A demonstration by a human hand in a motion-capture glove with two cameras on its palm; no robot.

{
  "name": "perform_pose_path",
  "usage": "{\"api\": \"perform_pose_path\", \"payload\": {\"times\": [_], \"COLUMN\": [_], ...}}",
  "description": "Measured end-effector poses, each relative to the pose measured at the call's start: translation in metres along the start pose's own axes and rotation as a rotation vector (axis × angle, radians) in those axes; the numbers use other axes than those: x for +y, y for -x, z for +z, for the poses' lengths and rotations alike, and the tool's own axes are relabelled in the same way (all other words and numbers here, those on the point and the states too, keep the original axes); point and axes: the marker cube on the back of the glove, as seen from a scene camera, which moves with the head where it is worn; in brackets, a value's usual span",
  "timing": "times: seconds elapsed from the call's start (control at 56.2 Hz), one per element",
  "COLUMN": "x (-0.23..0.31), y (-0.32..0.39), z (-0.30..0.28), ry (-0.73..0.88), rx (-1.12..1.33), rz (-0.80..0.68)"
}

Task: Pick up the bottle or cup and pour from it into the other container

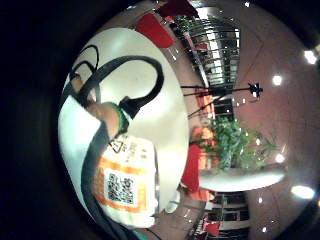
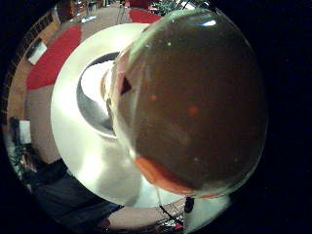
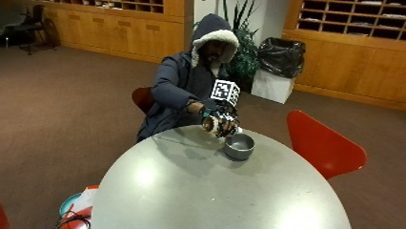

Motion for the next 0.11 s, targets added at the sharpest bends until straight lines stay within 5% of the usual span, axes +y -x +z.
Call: {"api": "perform_pose_path", "payload": {"times": [0.107], "x": [-0.0012], "y": [-0.0138], "z": [0.0041], "ry": [-0.008], "rx": [-0.058], "rz": [-0.038]}}
